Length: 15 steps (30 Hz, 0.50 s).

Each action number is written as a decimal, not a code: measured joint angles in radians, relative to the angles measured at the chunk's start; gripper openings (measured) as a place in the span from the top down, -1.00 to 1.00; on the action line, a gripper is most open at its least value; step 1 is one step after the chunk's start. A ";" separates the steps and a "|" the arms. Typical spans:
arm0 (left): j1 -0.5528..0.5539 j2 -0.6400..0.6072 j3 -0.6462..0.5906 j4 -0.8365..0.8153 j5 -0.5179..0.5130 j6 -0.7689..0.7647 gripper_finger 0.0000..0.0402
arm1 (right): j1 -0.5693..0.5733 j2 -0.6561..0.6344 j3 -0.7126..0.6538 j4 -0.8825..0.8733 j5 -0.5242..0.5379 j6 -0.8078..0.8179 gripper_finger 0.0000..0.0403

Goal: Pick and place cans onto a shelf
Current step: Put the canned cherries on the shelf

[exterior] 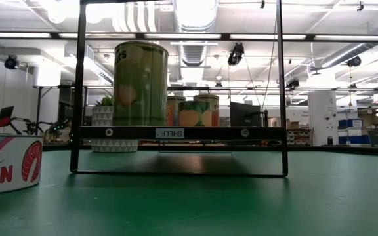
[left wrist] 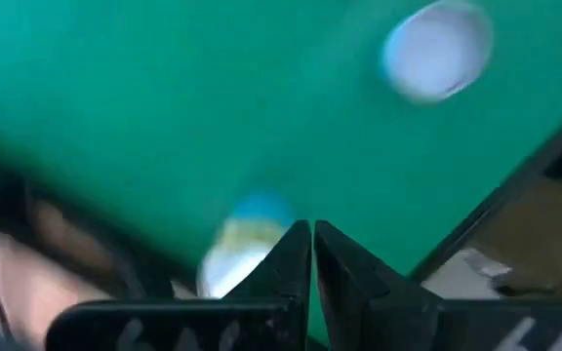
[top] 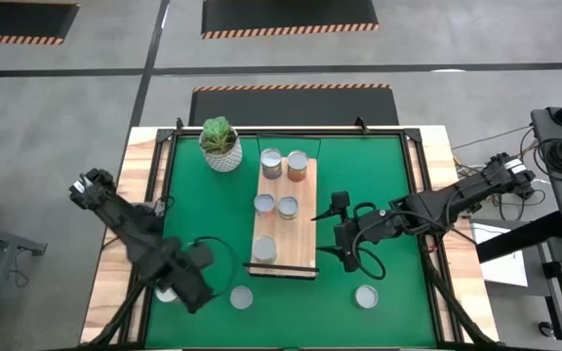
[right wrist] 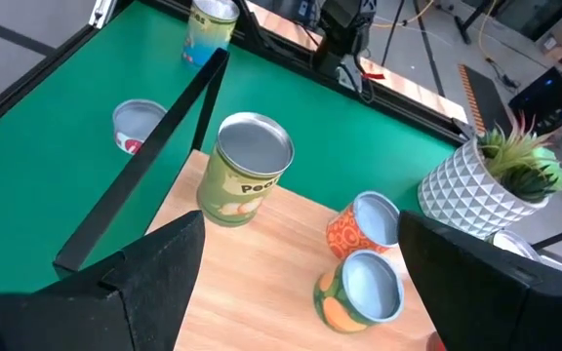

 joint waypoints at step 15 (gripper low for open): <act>-0.297 0.004 -0.141 0.049 -0.082 -0.947 0.90 | 0.000 0.000 0.001 0.000 -0.001 -0.086 -0.62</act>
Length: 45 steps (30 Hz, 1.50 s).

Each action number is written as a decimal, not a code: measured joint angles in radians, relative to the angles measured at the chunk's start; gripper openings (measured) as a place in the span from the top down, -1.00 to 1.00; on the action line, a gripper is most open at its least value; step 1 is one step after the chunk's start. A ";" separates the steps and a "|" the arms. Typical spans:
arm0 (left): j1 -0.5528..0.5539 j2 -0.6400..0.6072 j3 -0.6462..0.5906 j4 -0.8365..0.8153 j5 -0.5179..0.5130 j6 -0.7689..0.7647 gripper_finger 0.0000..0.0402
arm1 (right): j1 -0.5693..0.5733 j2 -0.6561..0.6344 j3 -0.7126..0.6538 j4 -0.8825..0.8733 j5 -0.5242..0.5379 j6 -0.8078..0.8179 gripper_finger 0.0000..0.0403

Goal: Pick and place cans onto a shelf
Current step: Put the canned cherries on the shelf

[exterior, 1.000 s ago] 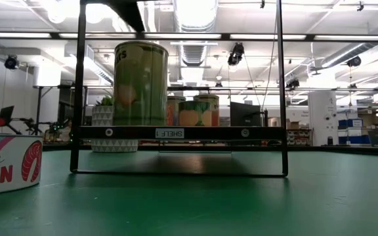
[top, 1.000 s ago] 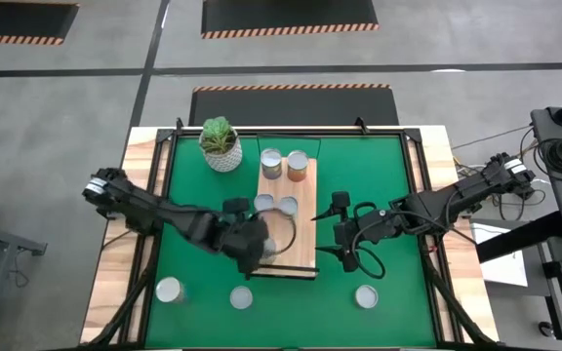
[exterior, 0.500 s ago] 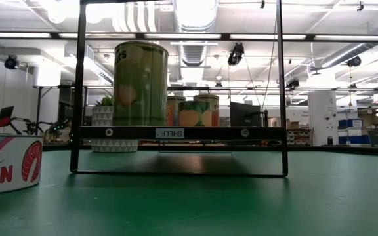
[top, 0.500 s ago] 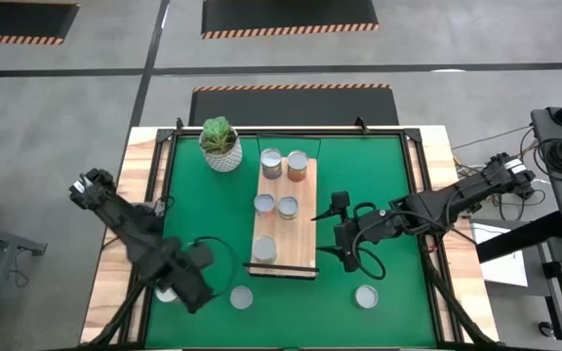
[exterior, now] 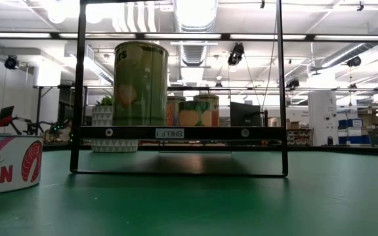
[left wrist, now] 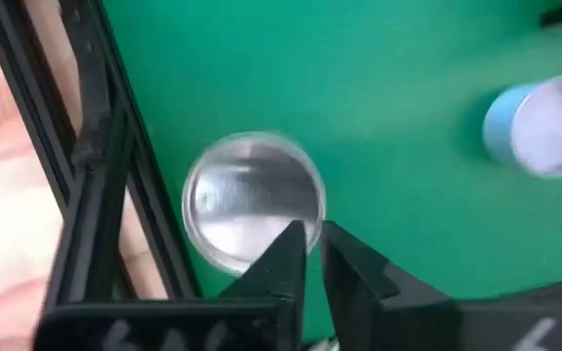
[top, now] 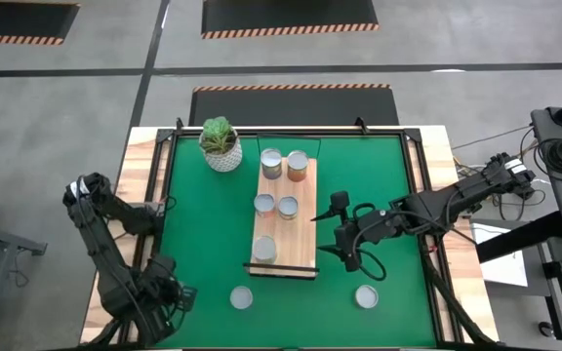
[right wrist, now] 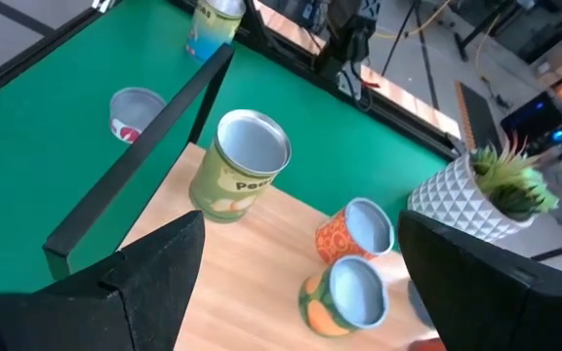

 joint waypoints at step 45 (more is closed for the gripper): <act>-0.067 0.014 -0.212 0.170 0.013 -0.045 -0.48 | 0.000 0.002 0.000 -0.013 -0.008 0.004 -0.62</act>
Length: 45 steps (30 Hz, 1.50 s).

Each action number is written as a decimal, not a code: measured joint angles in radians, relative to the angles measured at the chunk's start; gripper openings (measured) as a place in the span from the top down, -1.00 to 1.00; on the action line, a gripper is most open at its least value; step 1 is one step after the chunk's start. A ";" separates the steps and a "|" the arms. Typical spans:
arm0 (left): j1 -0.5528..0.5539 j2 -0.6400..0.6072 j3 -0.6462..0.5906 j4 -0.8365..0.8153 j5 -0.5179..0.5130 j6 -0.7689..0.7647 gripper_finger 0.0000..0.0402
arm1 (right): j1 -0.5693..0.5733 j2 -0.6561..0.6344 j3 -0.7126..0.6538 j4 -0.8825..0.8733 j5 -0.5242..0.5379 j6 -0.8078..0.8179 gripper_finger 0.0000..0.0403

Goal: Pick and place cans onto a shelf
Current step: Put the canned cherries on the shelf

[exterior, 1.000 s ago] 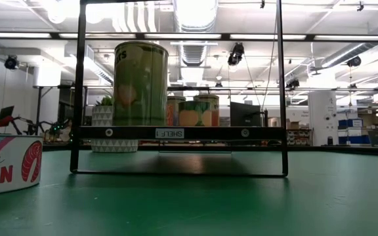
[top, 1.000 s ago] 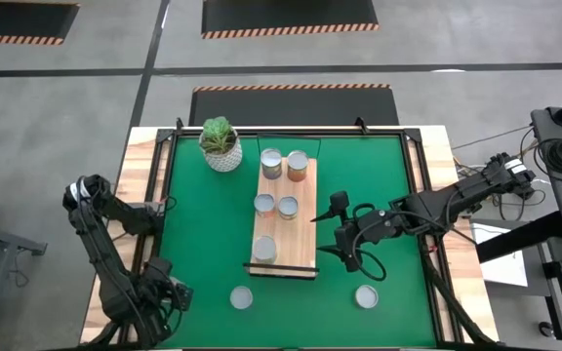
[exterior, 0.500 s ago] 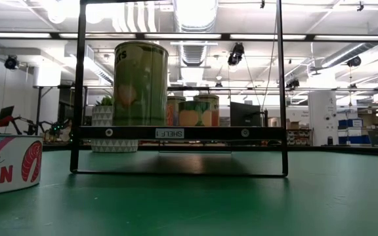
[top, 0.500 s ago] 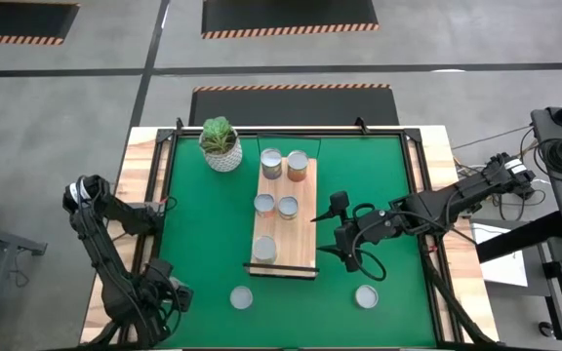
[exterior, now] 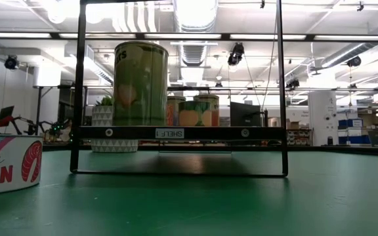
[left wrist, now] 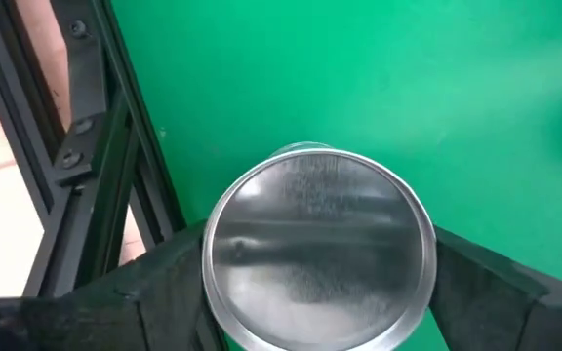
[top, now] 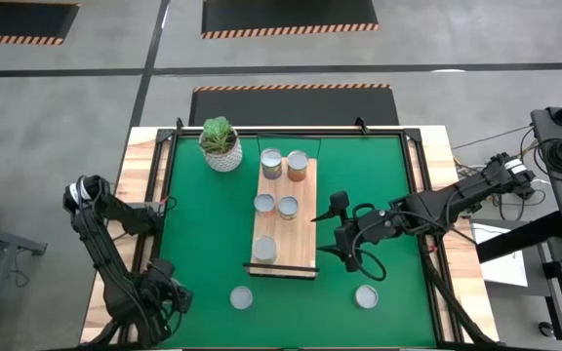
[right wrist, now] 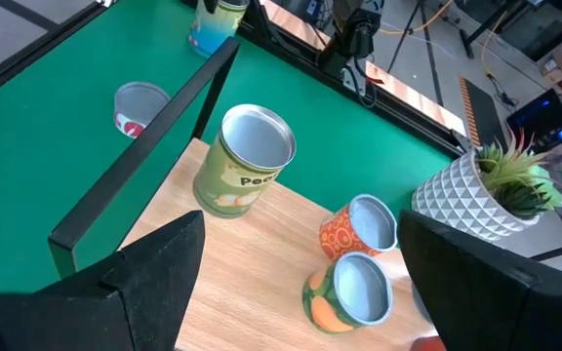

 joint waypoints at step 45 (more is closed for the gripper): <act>0.770 0.120 0.784 0.148 -0.322 2.322 -0.52 | 0.002 -0.153 -0.055 -0.146 -0.052 0.128 -0.62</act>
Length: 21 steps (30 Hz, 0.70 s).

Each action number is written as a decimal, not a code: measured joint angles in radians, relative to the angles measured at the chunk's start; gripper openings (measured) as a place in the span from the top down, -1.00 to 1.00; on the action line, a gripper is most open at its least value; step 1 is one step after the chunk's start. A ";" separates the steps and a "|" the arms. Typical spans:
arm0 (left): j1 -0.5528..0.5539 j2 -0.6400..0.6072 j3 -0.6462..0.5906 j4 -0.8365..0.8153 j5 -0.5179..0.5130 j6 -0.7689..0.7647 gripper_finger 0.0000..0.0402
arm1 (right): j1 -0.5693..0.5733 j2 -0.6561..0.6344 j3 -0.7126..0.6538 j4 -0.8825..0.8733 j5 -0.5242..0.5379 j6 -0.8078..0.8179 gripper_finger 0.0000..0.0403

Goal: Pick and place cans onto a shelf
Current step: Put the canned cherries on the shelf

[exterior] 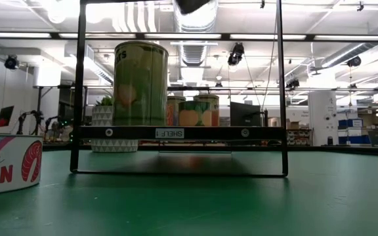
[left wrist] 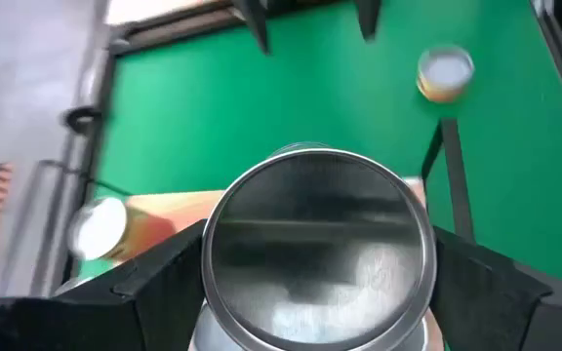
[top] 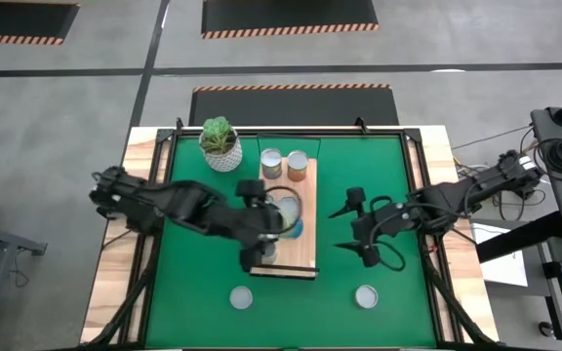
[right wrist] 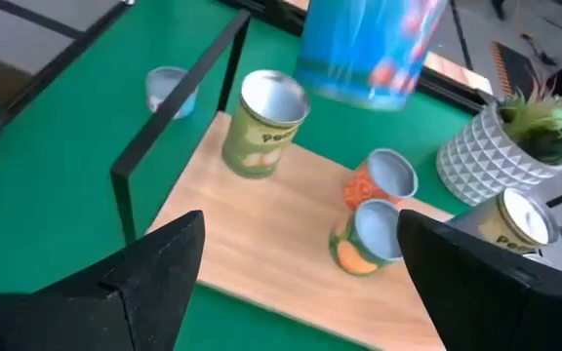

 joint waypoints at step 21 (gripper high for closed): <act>0.119 0.324 0.104 0.011 0.187 0.078 -0.52 | -0.001 -0.267 -0.163 0.113 0.008 -0.020 -0.62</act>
